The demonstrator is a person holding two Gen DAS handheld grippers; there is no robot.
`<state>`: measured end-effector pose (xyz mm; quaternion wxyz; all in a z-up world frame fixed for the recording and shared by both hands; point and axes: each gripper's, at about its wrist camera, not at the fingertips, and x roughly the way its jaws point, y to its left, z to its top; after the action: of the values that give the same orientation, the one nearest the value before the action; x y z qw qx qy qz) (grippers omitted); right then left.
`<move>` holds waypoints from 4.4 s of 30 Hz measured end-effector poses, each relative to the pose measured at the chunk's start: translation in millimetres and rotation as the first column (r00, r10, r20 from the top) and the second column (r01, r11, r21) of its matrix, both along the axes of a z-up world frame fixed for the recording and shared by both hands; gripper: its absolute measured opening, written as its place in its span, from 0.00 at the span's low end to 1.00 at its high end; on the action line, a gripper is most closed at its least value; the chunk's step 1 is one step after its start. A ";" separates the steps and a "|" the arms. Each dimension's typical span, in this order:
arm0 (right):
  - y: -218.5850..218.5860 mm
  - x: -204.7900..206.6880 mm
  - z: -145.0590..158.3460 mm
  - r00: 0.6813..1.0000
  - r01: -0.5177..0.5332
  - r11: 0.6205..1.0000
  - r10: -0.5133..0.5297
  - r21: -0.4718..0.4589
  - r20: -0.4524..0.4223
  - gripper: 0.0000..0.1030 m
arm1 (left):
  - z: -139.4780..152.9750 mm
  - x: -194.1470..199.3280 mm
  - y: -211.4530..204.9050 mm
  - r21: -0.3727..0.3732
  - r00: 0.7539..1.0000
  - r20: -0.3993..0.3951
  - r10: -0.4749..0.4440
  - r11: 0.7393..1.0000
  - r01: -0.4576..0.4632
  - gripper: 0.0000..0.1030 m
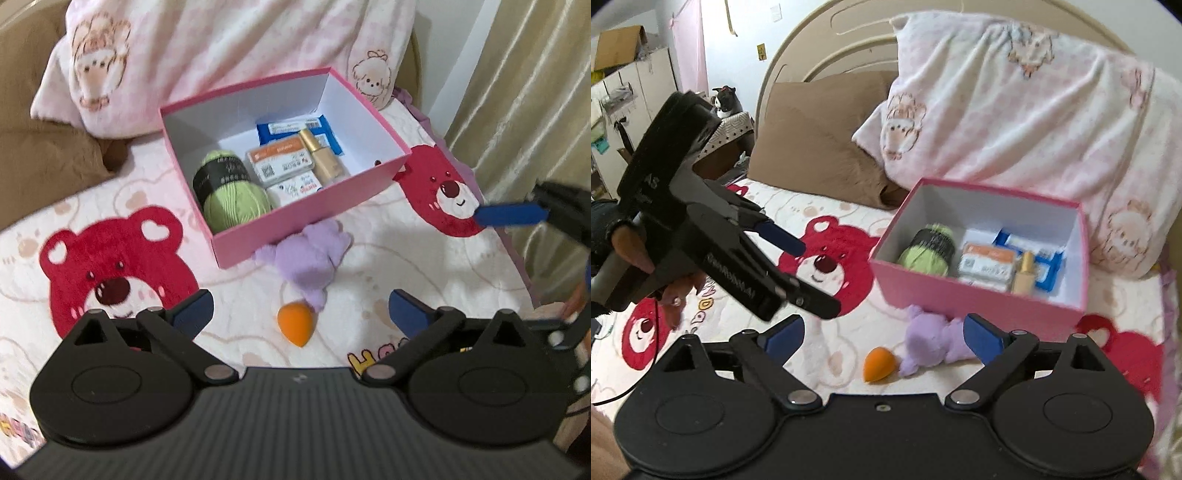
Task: Organize objects
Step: 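Move the left gripper toward the orange makeup sponge, then close the left gripper on the orange sponge and lift, then carry the sponge over the pink box and lower it inside, then open the left gripper to release the sponge and withdraw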
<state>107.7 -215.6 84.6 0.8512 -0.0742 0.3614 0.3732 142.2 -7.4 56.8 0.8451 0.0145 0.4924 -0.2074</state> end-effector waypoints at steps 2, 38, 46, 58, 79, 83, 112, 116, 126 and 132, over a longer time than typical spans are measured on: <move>2.4 -1.6 -16.7 1.000 0.010 1.000 -0.010 0.000 -0.016 0.92 | -7.8 -3.4 5.6 -0.021 1.000 0.011 0.000 1.000 0.000 1.00; 95.7 25.9 -187.5 0.997 -0.031 0.984 0.018 -0.175 -0.075 0.72 | -164.8 6.6 1.8 -0.191 0.992 -0.031 0.121 0.974 -0.125 0.46; 83.5 20.5 -177.3 0.997 0.025 0.988 -0.037 -0.155 -0.069 0.41 | -164.2 0.0 11.5 -0.314 0.981 -0.113 0.158 0.931 -0.186 0.32; 71.8 -0.7 -122.7 0.998 0.057 0.994 -0.060 -0.097 -0.035 0.40 | -96.4 -24.5 1.7 -0.276 0.975 -0.079 0.209 0.935 -0.223 0.32; 20.1 42.0 6.2 0.974 0.108 0.994 -0.108 0.014 0.199 0.41 | 45.5 31.2 -40.6 -0.288 0.994 0.077 0.073 0.956 -0.048 0.30; 23.0 70.3 18.8 0.974 0.093 0.995 -0.085 -0.029 0.209 0.41 | 51.3 60.2 -43.3 -0.293 0.994 0.066 0.083 0.954 -0.060 0.30; 49.1 262.2 -97.6 0.979 0.202 0.975 -0.202 -0.092 0.005 0.40 | -99.1 235.2 -48.8 -0.414 0.955 -0.094 0.281 0.861 -0.294 0.32; 53.2 264.8 -104.5 0.975 0.222 0.972 -0.221 -0.077 0.022 0.40 | -103.5 238.3 -45.5 -0.414 0.953 -0.078 0.293 0.860 -0.298 0.32; 56.8 271.2 -124.9 0.968 0.247 0.962 -0.251 -0.121 -0.020 0.38 | -112.6 236.6 -52.6 -0.354 0.944 -0.084 0.318 0.876 -0.327 0.36; 37.4 266.0 -112.9 0.962 0.258 0.965 -0.262 -0.056 -0.077 0.41 | -94.1 224.2 -49.6 -0.304 0.957 -0.036 0.286 0.910 -0.284 0.41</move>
<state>373.6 -178.2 -28.3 0.8752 -0.0298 0.4115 0.2527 366.4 -57.0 -37.4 0.8607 -0.1874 0.4472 -0.1555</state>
